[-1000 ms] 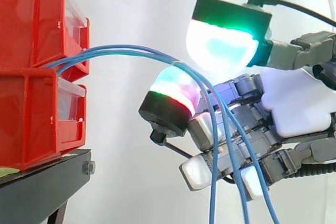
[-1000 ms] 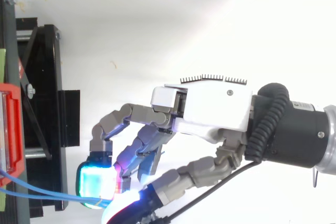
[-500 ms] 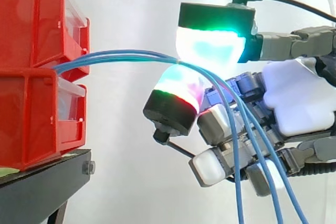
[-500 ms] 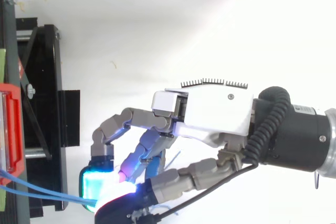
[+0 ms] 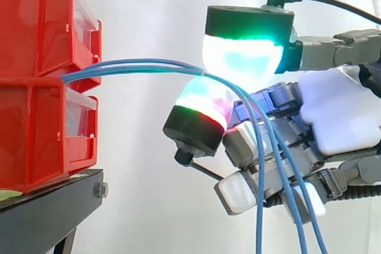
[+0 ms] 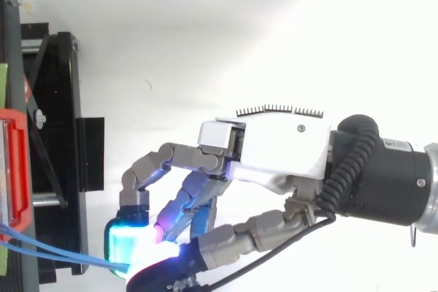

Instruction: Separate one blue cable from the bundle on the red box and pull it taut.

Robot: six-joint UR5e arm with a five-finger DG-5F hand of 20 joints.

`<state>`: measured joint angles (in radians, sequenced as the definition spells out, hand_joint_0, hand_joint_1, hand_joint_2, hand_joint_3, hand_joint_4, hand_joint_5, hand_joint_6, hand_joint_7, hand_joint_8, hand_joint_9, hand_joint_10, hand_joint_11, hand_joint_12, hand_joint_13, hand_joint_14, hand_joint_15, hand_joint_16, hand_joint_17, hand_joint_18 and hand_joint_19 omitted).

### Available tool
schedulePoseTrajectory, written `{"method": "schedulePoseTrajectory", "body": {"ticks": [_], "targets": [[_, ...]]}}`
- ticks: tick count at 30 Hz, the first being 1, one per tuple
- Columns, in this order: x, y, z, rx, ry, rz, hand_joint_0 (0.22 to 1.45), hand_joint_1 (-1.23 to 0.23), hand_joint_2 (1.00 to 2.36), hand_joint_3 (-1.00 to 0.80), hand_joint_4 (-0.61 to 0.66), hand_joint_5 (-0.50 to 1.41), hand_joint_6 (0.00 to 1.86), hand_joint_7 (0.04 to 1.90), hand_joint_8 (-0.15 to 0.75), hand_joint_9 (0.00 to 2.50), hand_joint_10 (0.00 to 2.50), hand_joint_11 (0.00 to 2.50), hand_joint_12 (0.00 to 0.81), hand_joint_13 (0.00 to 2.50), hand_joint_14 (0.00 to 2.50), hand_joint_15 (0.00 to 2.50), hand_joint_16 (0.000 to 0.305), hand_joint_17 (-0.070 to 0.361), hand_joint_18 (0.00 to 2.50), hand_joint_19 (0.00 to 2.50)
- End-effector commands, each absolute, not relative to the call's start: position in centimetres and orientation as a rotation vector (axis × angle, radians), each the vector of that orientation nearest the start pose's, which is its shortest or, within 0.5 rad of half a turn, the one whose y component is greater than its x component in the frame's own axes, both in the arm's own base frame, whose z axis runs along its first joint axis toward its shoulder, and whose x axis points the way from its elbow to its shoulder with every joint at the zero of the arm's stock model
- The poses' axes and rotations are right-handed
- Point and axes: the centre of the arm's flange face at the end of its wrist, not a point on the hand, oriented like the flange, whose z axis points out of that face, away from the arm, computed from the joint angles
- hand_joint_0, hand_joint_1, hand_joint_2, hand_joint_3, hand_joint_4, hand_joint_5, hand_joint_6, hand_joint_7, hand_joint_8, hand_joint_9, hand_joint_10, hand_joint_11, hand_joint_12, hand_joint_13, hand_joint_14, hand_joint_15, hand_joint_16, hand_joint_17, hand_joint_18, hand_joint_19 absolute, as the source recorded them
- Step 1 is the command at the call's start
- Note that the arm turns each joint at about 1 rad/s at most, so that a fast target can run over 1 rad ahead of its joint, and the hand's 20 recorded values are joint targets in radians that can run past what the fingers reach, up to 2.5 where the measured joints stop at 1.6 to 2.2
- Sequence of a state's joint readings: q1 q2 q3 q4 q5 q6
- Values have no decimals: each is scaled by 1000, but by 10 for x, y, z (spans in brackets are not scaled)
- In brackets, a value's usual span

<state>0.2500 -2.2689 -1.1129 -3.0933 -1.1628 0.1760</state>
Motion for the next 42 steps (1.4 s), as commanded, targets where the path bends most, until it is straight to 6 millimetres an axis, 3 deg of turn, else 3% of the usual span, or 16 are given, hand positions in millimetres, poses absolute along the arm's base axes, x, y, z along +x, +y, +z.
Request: {"method": "schedulePoseTrajectory", "body": {"ticks": [1,11,29,34,42], "targets": [[746,12,279,1493,1140,1081,720,-861,1009,104,121,-201,894,1031,397,1005,13,760,394,935,10,409,48,108,1134,518],[745,12,278,1497,1138,1081,730,-864,1013,81,195,-209,897,1001,389,948,13,766,398,886,10,410,48,107,1078,530],[746,12,280,1495,1131,1083,753,-960,1009,-385,210,-203,913,1015,393,988,12,907,386,809,10,392,45,100,1056,499],[746,11,280,1495,1130,1082,673,-885,1000,-498,212,-199,908,998,402,1006,15,902,387,836,10,401,45,101,1084,517],[746,11,280,1494,1132,1085,594,-823,1003,-462,188,-162,869,1110,406,1077,14,881,384,881,11,414,45,101,1120,548]]}}
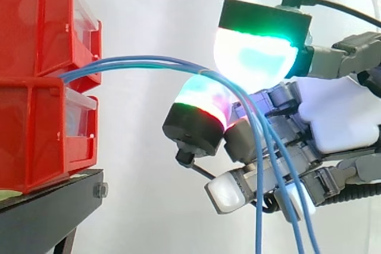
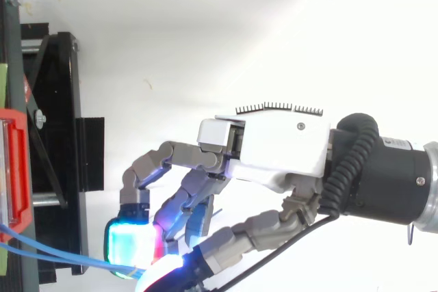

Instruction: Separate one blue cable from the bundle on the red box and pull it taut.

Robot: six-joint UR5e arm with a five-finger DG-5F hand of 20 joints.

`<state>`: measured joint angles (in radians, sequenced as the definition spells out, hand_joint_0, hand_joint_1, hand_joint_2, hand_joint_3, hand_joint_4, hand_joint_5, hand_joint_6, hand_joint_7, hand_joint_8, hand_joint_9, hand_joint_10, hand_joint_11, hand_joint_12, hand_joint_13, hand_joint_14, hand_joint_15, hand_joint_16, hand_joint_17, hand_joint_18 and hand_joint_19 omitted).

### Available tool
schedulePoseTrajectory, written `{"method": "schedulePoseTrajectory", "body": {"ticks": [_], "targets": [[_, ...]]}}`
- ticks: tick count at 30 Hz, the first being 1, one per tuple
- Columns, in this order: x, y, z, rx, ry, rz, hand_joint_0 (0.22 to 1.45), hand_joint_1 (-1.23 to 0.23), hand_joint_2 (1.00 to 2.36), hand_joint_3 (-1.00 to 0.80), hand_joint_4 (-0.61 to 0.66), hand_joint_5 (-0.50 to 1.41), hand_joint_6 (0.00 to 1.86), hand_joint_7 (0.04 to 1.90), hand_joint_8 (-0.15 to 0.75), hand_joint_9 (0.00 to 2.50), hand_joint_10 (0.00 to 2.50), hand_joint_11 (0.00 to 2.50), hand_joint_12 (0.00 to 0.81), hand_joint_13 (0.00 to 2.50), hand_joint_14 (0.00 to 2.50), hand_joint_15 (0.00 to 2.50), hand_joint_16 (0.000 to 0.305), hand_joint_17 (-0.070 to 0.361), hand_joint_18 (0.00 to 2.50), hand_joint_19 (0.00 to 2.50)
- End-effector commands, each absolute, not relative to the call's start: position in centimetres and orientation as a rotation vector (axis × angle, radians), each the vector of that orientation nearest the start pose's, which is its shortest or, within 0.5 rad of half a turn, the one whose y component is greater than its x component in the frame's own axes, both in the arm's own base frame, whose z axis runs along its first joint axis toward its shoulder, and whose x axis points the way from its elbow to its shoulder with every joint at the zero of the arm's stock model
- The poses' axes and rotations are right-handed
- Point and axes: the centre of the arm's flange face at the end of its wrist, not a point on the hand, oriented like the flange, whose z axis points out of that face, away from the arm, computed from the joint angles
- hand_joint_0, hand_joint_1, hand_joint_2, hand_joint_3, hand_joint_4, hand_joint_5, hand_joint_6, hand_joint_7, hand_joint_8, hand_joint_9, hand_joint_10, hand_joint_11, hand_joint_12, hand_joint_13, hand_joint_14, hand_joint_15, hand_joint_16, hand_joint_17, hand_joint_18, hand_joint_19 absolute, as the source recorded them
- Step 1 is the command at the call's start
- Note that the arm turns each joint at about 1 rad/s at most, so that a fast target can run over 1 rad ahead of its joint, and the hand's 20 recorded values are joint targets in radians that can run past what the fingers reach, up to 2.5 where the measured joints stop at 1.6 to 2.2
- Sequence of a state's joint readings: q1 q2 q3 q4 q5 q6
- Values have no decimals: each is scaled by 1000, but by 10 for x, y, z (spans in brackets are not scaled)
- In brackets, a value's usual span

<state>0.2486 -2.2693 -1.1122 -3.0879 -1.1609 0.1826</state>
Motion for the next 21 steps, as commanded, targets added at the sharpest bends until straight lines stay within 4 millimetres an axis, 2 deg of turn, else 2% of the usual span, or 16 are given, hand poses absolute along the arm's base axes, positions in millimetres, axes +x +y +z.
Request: {"method": "schedulePoseTrajectory", "body": {"ticks": [1,7,9,10,13,14,15,17,18,19,21], "targets": [[746,12,280,1495,1131,1083,570,-820,1003,-474,185,-155,863,1128,414,1106,14,879,392,905,12,421,46,102,1131,549],[746,12,279,1495,1132,1082,564,-818,1002,-479,175,-128,843,1212,418,1181,17,875,391,932,12,421,46,102,1160,563],[746,12,280,1495,1131,1083,605,-807,1008,-402,142,-116,838,1247,414,1210,17,890,382,937,11,418,44,98,1155,567],[746,12,280,1495,1131,1083,616,-836,1016,-300,127,-115,842,1265,413,1220,18,897,382,946,13,426,44,99,1171,565],[746,11,279,1495,1133,1083,641,-886,1023,-168,55,-133,871,1270,412,1203,17,885,385,951,11,431,44,99,1175,563],[746,12,280,1494,1134,1086,641,-886,1023,-168,55,-133,871,1270,412,1203,17,885,385,951,11,431,44,99,1175,563],[746,12,280,1494,1134,1086,677,-906,1025,-142,-8,-155,892,1256,409,1151,16,901,385,937,11,423,44,100,1165,544],[746,12,280,1494,1134,1086,698,-921,1024,-161,-8,-178,905,1209,390,1079,13,870,386,919,13,420,44,99,1134,541],[746,12,280,1493,1135,1087,733,-952,1024,-215,20,-182,904,1216,390,1073,15,878,379,895,11,413,44,99,1125,541],[746,11,280,1494,1133,1086,776,-977,1014,-344,71,-187,900,1123,374,1045,15,872,369,869,13,416,43,96,1091,537],[746,12,281,1493,1134,1088,796,-992,1010,-397,82,-187,898,1113,372,1043,17,873,369,868,11,413,43,96,1083,534]]}}
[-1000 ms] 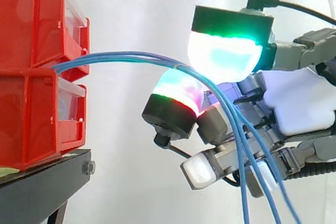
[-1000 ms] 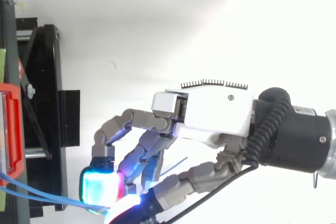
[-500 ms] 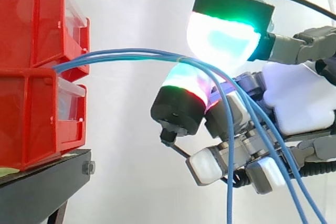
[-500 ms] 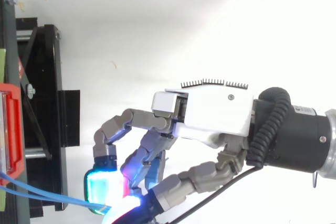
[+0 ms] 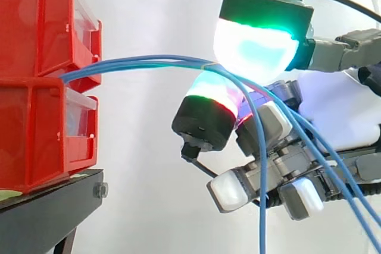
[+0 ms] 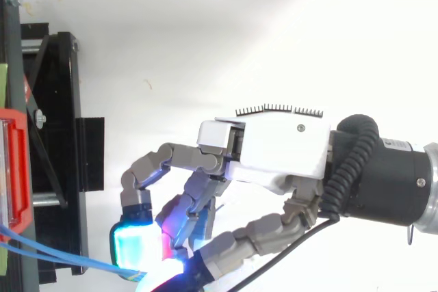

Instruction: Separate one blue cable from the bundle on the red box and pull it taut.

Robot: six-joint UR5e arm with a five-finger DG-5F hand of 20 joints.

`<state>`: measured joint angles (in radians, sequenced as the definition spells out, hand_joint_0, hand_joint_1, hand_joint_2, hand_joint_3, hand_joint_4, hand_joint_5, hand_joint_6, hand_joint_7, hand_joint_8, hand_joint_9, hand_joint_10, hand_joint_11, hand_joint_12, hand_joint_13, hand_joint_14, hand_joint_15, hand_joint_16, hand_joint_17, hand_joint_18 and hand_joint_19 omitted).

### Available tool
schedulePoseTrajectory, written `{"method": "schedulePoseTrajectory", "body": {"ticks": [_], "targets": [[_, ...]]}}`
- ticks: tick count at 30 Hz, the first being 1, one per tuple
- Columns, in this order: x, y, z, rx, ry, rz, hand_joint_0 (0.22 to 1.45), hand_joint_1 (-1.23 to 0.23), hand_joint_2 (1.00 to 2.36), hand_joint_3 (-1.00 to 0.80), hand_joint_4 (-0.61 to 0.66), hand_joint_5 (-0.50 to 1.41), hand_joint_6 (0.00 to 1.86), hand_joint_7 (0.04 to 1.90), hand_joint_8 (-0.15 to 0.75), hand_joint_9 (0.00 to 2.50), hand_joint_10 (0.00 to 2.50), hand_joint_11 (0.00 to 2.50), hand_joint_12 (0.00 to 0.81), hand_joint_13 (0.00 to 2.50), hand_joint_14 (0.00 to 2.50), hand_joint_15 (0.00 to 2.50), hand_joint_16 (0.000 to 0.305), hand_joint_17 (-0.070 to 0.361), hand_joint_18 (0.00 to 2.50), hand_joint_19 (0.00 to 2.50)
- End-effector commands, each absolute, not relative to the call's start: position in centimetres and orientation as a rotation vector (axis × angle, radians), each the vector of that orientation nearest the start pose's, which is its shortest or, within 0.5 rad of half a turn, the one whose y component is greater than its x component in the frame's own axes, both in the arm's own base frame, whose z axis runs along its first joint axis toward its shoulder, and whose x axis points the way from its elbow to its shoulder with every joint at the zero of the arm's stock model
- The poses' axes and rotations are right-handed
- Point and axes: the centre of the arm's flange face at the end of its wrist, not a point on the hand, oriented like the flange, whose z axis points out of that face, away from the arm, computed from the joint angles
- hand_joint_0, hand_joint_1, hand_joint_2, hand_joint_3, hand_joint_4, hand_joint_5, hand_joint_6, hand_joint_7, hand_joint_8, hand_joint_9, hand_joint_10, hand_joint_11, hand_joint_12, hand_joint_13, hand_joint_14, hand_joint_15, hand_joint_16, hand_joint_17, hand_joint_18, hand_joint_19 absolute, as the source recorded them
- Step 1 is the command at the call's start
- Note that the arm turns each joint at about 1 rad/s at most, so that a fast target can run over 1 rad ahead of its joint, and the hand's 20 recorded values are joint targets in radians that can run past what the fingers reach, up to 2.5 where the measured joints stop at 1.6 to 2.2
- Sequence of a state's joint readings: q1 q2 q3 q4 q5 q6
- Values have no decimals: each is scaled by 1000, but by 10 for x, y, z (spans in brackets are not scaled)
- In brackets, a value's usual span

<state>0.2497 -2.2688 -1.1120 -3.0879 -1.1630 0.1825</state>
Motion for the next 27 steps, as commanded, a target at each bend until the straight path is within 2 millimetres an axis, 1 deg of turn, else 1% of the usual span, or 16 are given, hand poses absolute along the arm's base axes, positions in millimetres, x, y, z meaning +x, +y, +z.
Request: {"method": "schedulePoseTrajectory", "body": {"ticks": [1,2,3,5,9,11,13,14,15,18,20,21,22,25,27], "targets": [[747,12,282,1492,1132,1089,806,-995,1006,-431,92,-186,895,1117,371,1042,16,874,367,867,11,414,42,95,1070,536],[747,12,282,1491,1131,1091,808,-995,1005,-439,96,-186,895,1114,371,1043,16,873,368,866,13,412,42,95,1070,528],[747,12,282,1491,1131,1091,821,-986,1000,-500,95,-184,893,1125,369,1040,19,868,367,865,11,413,42,95,1065,531],[747,11,282,1494,1130,1089,829,-974,1000,-500,100,-184,893,1115,368,1038,15,866,367,863,13,408,42,95,1067,523],[747,11,283,1492,1128,1092,803,-959,1000,-500,138,-183,892,1111,369,1036,15,866,365,866,11,402,42,95,1087,505],[747,11,283,1492,1128,1092,758,-962,1000,-500,144,-183,893,1099,372,1038,16,871,365,868,11,403,42,95,1090,511],[747,11,283,1493,1129,1091,693,-950,1000,-500,159,-183,893,1097,382,1043,15,881,367,870,13,414,43,96,1099,518],[747,11,283,1492,1128,1092,639,-937,1000,-500,167,-181,891,1098,387,1047,15,876,369,874,13,421,43,97,1096,529],[747,11,283,1491,1129,1091,621,-934,1000,-500,168,-180,890,1104,391,1049,16,876,372,877,12,418,43,97,1098,530],[747,11,283,1493,1129,1091,588,-906,1000,-500,175,-171,884,1114,395,1057,16,875,376,881,13,418,44,100,1112,534],[747,11,283,1491,1129,1091,613,-869,1000,-500,174,-169,882,1118,393,1064,16,871,375,887,11,410,44,98,1117,535],[747,11,283,1491,1129,1091,639,-790,1000,-500,145,-159,876,1143,393,1089,16,868,371,890,11,417,43,97,1114,547],[747,11,283,1491,1129,1091,633,-805,1001,-488,121,-153,870,1183,392,1093,16,854,370,893,11,420,43,97,1118,553],[747,11,283,1491,1129,1091,624,-811,1008,-409,85,-144,859,1180,383,1111,16,835,367,897,13,421,43,97,1117,564],[747,13,283,1492,1130,1092,619,-812,1009,-392,58,-140,850,1163,380,1111,16,787,370,901,11,417,43,98,1114,563]]}}
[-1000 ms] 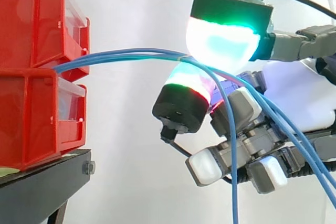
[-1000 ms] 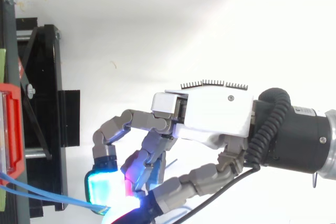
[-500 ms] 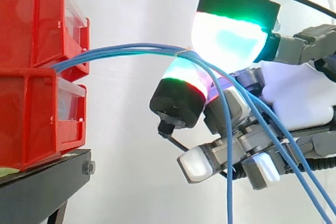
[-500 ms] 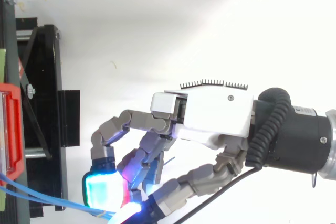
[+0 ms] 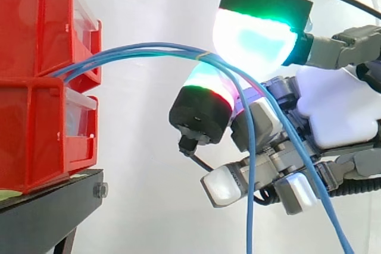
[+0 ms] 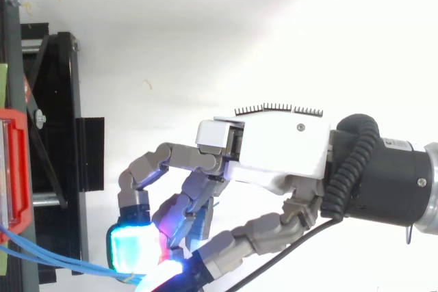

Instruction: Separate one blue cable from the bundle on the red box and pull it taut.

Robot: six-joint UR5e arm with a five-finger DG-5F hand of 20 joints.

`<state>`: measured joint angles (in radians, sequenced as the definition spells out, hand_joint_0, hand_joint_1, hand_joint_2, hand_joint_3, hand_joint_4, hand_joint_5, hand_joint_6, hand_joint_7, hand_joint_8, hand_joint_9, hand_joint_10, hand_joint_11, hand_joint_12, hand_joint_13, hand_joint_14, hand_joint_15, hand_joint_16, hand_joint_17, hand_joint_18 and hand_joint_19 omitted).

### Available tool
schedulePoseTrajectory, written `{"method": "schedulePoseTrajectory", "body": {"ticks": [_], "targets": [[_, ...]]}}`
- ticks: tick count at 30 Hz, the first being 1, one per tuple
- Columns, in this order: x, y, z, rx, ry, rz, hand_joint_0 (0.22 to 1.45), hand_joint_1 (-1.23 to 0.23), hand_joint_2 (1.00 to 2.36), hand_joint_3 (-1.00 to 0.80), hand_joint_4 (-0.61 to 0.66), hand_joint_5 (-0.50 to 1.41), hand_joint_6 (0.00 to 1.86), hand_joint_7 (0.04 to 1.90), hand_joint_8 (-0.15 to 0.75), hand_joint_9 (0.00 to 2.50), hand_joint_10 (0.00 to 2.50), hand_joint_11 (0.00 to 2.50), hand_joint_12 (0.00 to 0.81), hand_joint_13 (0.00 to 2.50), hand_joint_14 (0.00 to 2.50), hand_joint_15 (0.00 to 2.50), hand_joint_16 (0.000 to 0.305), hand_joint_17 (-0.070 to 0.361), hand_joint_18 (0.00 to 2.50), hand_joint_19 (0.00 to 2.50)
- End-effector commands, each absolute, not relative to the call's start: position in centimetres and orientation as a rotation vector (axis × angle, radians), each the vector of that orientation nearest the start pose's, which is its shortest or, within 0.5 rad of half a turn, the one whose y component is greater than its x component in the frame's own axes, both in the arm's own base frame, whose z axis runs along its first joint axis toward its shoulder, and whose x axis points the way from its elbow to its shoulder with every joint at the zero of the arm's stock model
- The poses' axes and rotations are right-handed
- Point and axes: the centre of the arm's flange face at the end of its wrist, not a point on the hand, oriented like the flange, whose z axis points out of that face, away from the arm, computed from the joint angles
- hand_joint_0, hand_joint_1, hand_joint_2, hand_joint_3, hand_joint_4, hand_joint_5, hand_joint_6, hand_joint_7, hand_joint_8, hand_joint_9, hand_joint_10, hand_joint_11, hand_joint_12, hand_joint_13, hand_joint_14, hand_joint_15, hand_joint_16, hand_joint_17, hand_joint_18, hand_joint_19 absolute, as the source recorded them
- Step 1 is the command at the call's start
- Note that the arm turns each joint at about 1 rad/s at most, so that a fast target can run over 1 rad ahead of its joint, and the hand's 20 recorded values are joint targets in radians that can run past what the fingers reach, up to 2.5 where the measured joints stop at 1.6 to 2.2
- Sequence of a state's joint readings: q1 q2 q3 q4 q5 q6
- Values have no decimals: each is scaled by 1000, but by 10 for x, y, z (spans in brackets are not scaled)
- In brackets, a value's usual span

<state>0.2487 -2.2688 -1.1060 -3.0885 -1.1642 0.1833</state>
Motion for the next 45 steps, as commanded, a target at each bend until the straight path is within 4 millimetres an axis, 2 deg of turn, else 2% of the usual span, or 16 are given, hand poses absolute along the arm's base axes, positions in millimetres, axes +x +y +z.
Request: {"method": "schedulePoseTrajectory", "body": {"ticks": [1,8,12,13,15,16,19,22,29,31,33,36,38,40,42,45], "targets": [[747,11,283,1493,1129,1091,613,-808,1010,-372,61,-138,838,1182,379,1107,17,783,372,902,11,423,43,98,1112,573],[748,12,285,1490,1124,1095,590,-757,1017,-247,51,-135,808,1191,381,1097,16,775,378,889,13,422,44,99,1101,576],[748,12,285,1491,1125,1094,630,-830,1022,-194,45,-171,852,1087,382,1064,17,798,381,884,13,413,44,99,1099,560],[748,12,285,1491,1125,1094,674,-894,1022,-195,34,-178,857,1111,378,1049,17,806,382,875,11,409,44,98,1099,547],[748,12,285,1491,1125,1094,728,-932,1022,-240,41,-189,868,1049,366,1026,16,801,373,863,11,407,43,97,1088,545],[747,12,286,1491,1125,1094,783,-957,1014,-344,66,-193,874,1062,366,1017,15,809,368,851,11,404,43,96,1068,544],[748,10,296,1484,1112,1105,826,-960,1005,-441,74,-191,877,1067,359,1020,16,811,360,845,13,408,41,93,1043,548],[746,10,301,1481,1111,1107,829,-950,1000,-500,97,-189,877,1047,362,1020,16,816,359,847,13,406,41,93,1052,539],[746,10,301,1484,1112,1105,810,-939,1000,-500,156,-183,876,1020,362,1026,16,816,359,858,11,399,41,92,1074,516],[746,10,301,1484,1111,1104,799,-942,1000,-500,120,-181,878,1059,370,1032,13,819,358,866,11,398,41,92,1079,510],[746,10,299,1486,1115,1100,839,-933,1000,-500,27,-186,884,1148,369,1030,16,822,360,855,12,399,41,92,1053,533],[745,10,299,1488,1117,1098,867,-917,1000,-500,18,-192,890,1235,362,1029,15,810,355,846,11,409,40,91,1012,566],[745,11,300,1487,1117,1100,837,-922,1000,-500,79,-193,897,1187,361,1029,15,805,355,852,11,408,40,90,1031,540],[745,11,300,1487,1117,1100,761,-922,1000,-500,177,-186,886,1226,363,1032,16,791,353,855,13,395,40,91,1063,512],[745,11,300,1487,1117,1100,663,-807,1000,-500,171,-166,855,1158,373,1034,16,757,363,852,12,395,41,93,1057,536],[745,11,300,1487,1116,1099,648,-779,1000,-500,156,-160,847,1146,378,1057,18,742,365,876,13,410,42,95,1084,550]]}}
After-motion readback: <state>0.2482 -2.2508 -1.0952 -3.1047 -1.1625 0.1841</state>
